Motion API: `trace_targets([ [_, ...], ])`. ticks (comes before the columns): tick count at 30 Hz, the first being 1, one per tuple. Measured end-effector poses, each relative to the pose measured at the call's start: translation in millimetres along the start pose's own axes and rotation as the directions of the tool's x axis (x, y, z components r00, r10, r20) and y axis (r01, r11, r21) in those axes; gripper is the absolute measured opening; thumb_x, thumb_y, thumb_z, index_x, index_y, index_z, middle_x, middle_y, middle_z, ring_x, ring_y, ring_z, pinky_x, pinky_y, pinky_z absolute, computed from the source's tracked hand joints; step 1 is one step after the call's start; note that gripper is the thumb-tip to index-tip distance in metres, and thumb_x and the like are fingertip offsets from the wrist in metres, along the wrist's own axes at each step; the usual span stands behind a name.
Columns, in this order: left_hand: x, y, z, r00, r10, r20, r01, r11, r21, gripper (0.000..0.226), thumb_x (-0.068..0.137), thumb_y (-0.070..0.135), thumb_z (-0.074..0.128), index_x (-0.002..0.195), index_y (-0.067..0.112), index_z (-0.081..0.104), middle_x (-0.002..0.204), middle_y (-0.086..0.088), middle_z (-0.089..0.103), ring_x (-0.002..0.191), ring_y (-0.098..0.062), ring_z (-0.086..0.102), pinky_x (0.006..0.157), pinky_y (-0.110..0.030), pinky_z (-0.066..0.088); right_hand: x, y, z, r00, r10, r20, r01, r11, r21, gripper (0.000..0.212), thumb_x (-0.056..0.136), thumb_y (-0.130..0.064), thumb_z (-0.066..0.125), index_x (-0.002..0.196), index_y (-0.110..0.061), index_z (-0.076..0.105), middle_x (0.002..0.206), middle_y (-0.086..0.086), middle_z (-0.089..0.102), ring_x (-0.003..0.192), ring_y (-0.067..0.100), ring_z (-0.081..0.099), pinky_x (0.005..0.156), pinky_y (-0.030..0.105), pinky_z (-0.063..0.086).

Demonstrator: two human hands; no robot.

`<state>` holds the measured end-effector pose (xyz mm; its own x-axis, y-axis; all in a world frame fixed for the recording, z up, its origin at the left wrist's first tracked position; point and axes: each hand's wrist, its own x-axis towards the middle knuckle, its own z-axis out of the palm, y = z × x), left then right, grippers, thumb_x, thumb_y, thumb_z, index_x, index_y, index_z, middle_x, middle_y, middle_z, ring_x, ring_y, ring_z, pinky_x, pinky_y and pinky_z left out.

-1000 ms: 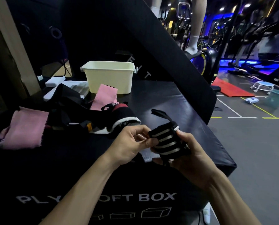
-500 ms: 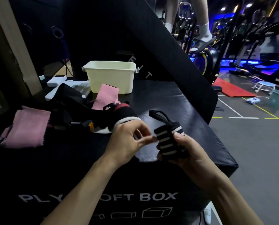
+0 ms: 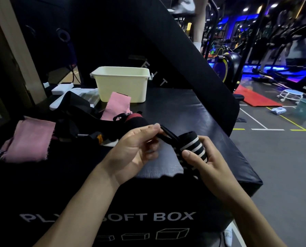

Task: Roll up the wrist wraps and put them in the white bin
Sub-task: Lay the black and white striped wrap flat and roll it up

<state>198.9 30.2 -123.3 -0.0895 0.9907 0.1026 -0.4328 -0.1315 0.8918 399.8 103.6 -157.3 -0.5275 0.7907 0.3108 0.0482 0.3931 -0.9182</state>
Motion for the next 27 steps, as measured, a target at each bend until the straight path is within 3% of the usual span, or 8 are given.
trace_targets([
  [4, 0, -1, 2, 0.998, -0.058, -0.022, 0.060, 0.994, 0.091, 0.028, 0.091, 0.032, 0.063, 0.107, 0.011, 0.054, 0.073, 0.006, 0.055, 0.054, -0.005, 0.032, 0.052, -0.024, 0.014, 2, -2, 1, 0.998, 0.017, -0.056, -0.010, 0.993, 0.119, 0.038, 0.082, -0.038, 0.071, 0.113, -0.019, 0.060, 0.083, -0.005, 0.069, 0.077, 0.012, 0.067, 0.064, 0.026, 0.053],
  [8, 3, -14, 11, 0.995, -0.059, -0.086, 0.069, 0.990, 0.125, 0.022, 0.101, 0.028, 0.057, 0.079, 0.024, 0.058, 0.061, 0.007, 0.042, 0.049, -0.005, 0.024, 0.042, -0.018, 0.013, 1, -6, 7, 0.998, 0.049, -0.030, -0.038, 0.950, 0.310, 0.056, 0.075, -0.047, 0.071, 0.115, -0.011, 0.061, 0.090, 0.006, 0.069, 0.081, 0.022, 0.068, 0.068, 0.030, 0.056],
  [11, 5, -24, 18, 0.990, -0.029, -0.140, 0.048, 0.989, 0.136, 0.032, 0.103, 0.030, 0.055, 0.073, 0.032, 0.065, 0.060, 0.007, 0.038, 0.049, -0.005, 0.031, 0.046, -0.020, 0.019, -2, -11, 16, 0.994, 0.037, 0.108, -0.083, 0.881, 0.466, 0.063, 0.080, -0.044, 0.066, 0.121, 0.002, 0.056, 0.093, 0.011, 0.069, 0.080, 0.021, 0.066, 0.068, 0.029, 0.053],
  [15, 5, -33, 29, 0.986, -0.026, -0.164, 0.038, 0.997, 0.072, 0.018, 0.104, 0.019, 0.045, 0.095, 0.025, 0.059, 0.073, 0.003, 0.061, 0.057, -0.010, 0.056, 0.045, -0.020, 0.042, -4, -18, 22, 0.940, -0.034, 0.340, -0.200, 0.754, 0.626, 0.064, 0.089, -0.039, 0.068, 0.135, 0.002, 0.052, 0.106, 0.013, 0.065, 0.090, 0.020, 0.062, 0.075, 0.032, 0.053],
  [18, 7, -37, 33, 0.982, 0.028, -0.189, -0.018, 0.998, 0.057, 0.008, 0.098, 0.017, 0.051, 0.095, 0.020, 0.058, 0.070, 0.004, 0.063, 0.057, -0.007, 0.057, 0.051, -0.021, 0.045, -2, -16, 14, 0.905, -0.031, 0.425, -0.276, 0.717, 0.640, 0.071, 0.089, -0.043, 0.072, 0.140, 0.001, 0.051, 0.116, 0.015, 0.066, 0.098, 0.022, 0.065, 0.080, 0.033, 0.055],
  [21, 9, -41, 28, 0.958, 0.147, -0.245, -0.114, 0.983, 0.143, 0.014, 0.100, 0.007, 0.054, 0.093, 0.019, 0.058, 0.074, 0.001, 0.060, 0.057, -0.008, 0.051, 0.048, -0.018, 0.040, 1, -13, 9, 0.911, 0.074, 0.405, -0.326, 0.732, 0.599, 0.073, 0.080, -0.053, 0.079, 0.134, -0.006, 0.063, 0.114, 0.015, 0.070, 0.093, 0.019, 0.067, 0.078, 0.031, 0.056],
  [24, 10, -46, 22, 0.949, 0.205, -0.241, -0.153, 0.964, 0.219, 0.014, 0.105, 0.010, 0.052, 0.095, 0.017, 0.059, 0.071, 0.005, 0.060, 0.053, -0.003, 0.051, 0.046, -0.013, 0.038, 4, -12, 14, 0.942, 0.141, 0.305, -0.307, 0.729, 0.612, 0.080, 0.077, -0.057, 0.080, 0.134, -0.005, 0.060, 0.106, 0.015, 0.068, 0.082, 0.019, 0.065, 0.069, 0.030, 0.054],
  [27, 11, -46, 18, 0.939, 0.268, -0.216, -0.204, 0.939, 0.277, 0.012, 0.101, 0.027, 0.056, 0.094, 0.017, 0.061, 0.071, 0.011, 0.061, 0.057, 0.001, 0.053, 0.052, -0.011, 0.040, 7, -12, 13, 0.948, 0.214, 0.235, -0.314, 0.742, 0.592, 0.067, 0.092, -0.055, 0.060, 0.131, 0.000, 0.059, 0.102, 0.016, 0.063, 0.077, 0.018, 0.059, 0.066, 0.030, 0.050],
])
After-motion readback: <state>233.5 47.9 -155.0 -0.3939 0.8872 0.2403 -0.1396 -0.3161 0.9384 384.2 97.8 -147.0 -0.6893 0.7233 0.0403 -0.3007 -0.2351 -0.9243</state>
